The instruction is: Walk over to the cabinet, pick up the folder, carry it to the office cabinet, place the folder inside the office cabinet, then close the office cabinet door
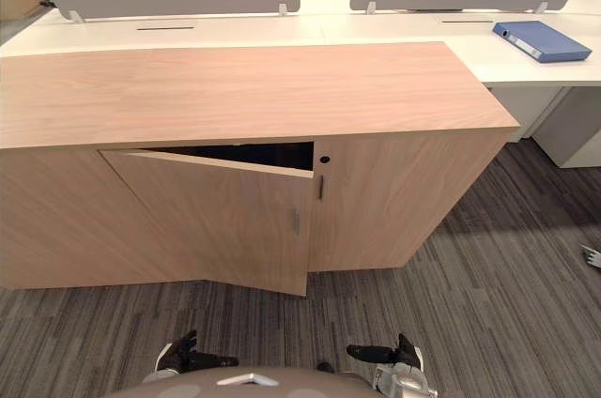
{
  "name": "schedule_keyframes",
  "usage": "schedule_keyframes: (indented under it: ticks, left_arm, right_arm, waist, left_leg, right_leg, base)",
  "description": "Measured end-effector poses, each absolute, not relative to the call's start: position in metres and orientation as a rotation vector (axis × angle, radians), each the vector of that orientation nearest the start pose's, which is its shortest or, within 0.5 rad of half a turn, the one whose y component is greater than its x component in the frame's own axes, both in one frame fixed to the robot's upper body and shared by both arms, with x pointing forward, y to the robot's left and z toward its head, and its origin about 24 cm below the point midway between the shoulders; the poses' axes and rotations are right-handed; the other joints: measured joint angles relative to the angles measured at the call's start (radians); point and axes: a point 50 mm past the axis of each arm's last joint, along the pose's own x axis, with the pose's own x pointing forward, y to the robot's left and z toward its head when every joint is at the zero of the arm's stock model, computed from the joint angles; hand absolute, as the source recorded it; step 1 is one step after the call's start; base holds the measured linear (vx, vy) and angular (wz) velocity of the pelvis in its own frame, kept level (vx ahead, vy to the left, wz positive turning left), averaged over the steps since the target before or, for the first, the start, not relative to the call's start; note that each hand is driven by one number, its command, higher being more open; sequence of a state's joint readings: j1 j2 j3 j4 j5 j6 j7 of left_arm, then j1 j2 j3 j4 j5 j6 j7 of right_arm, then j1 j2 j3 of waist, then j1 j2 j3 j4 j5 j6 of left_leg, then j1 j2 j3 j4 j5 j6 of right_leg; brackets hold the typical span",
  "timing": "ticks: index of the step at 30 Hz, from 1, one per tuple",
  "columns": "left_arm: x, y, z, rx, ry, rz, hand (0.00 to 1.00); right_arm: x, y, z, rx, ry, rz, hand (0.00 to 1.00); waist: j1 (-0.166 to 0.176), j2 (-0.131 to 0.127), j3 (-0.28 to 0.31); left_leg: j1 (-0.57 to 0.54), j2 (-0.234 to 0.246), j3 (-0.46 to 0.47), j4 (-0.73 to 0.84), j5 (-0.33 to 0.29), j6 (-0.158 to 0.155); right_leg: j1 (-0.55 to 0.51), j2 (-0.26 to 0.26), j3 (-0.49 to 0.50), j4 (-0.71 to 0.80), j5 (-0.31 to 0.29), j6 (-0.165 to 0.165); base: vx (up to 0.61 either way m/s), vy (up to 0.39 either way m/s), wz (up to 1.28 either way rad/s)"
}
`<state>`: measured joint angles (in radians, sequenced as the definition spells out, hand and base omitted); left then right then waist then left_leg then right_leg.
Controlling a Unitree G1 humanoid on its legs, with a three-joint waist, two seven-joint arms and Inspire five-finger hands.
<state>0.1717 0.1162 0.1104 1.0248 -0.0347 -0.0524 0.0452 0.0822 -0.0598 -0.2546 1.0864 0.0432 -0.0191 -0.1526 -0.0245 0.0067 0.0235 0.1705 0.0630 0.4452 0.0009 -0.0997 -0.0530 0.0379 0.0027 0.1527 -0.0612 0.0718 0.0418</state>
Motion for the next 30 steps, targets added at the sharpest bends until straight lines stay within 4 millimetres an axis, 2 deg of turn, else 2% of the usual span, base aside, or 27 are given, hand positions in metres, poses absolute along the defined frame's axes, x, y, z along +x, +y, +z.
schedule_keyframes:
  ticks: [6,11,19,30]
  left_arm:
    - [0.052,0.218,-0.165,0.048,1.187,0.289,1.00]
    - [0.050,0.219,-0.165,0.038,1.191,0.311,1.00]
    - [0.050,0.223,-0.165,0.040,1.193,0.329,1.00]
    - [0.050,0.222,-0.165,0.044,1.193,0.330,1.00]
  right_arm:
    - [0.072,-0.218,-0.164,0.022,1.160,-0.462,1.00]
    - [0.067,-0.218,-0.166,0.023,1.185,-0.468,1.00]
    - [0.070,-0.214,-0.166,0.026,1.181,-0.452,1.00]
    - [0.071,-0.214,-0.166,0.023,1.180,-0.436,1.00]
  waist:
    - [0.012,-0.001,-0.001]
    - [0.017,-0.006,0.001]
    - [0.019,-0.017,-0.002]
    - [0.020,-0.020,0.000]
  left_leg:
    - [-0.009,-0.009,-0.039,-0.012,0.011,0.012]
    - [-0.015,-0.024,-0.072,-0.028,0.020,0.020]
    - [-0.016,-0.035,-0.094,-0.039,0.022,0.023]
    - [-0.016,-0.046,-0.120,-0.055,0.040,0.034]
  right_leg:
    - [0.003,-0.016,-0.036,-0.006,-0.002,0.002]
    - [0.011,-0.029,-0.069,-0.017,-0.004,0.007]
    - [0.019,-0.035,-0.094,-0.027,-0.006,0.011]
    - [0.019,-0.046,-0.121,-0.021,-0.011,0.014]
  base:
    - [-0.04,-0.021,0.19]
    - [0.00,-0.019,0.19]
    - [0.01,-0.014,0.09]
    - [-0.04,-0.036,0.07]
